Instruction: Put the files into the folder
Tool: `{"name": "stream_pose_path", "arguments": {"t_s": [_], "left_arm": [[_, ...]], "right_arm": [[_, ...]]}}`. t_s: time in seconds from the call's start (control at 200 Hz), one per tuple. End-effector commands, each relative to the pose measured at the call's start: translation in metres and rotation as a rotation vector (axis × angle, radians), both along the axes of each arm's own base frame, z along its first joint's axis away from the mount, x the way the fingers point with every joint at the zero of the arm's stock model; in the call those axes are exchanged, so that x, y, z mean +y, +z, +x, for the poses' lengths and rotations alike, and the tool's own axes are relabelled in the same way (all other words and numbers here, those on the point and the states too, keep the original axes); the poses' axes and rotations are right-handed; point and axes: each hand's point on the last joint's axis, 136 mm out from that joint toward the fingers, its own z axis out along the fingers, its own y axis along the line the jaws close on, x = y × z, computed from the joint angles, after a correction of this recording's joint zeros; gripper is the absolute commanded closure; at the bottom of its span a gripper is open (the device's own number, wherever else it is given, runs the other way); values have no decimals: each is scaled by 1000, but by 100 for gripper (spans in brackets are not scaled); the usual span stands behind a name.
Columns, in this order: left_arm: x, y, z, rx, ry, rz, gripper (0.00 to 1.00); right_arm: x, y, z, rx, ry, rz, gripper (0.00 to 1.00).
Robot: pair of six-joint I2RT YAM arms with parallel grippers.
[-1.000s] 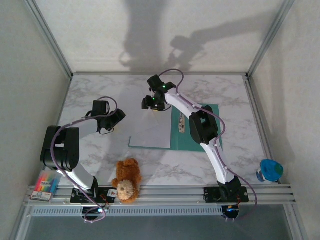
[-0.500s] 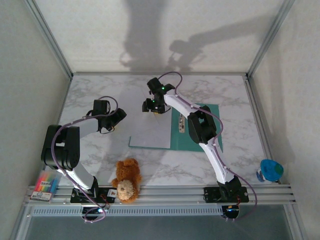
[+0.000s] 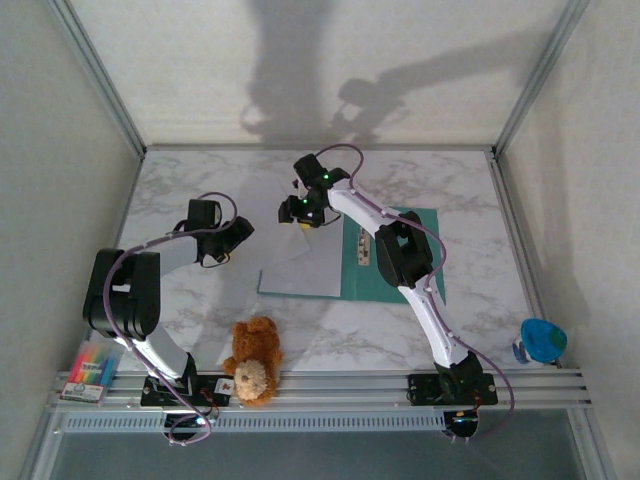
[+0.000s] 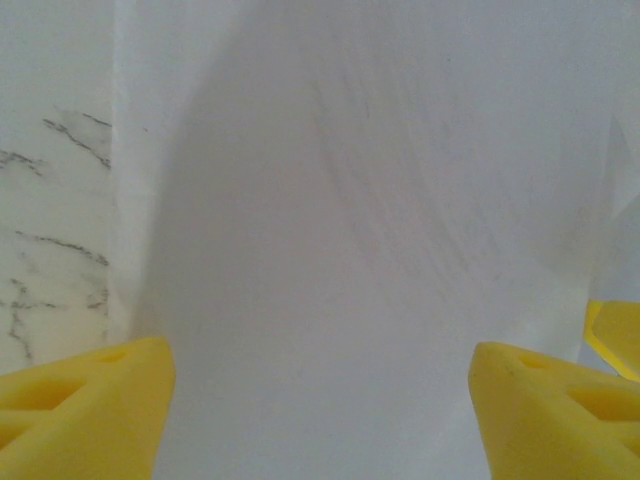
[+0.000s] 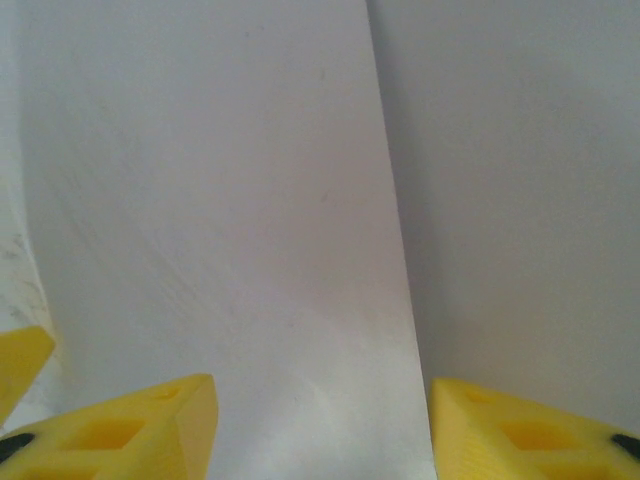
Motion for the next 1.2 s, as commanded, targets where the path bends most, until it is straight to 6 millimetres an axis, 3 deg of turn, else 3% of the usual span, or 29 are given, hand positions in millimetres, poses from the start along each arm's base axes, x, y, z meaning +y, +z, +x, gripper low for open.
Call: {"name": "stream_pose_path", "arguments": {"t_s": [0.0,0.926,1.197], "left_arm": [[-1,-4,2,11,-10,25,22],[2,-3,-5,16,-9,40,21],[0,-2,-5,10,-15,31,21]], "right_arm": [[7,7,-4,28,19,71,43],[31,29,-14,97,130,353,45],[39,22,-13,127,148,381,46]]}}
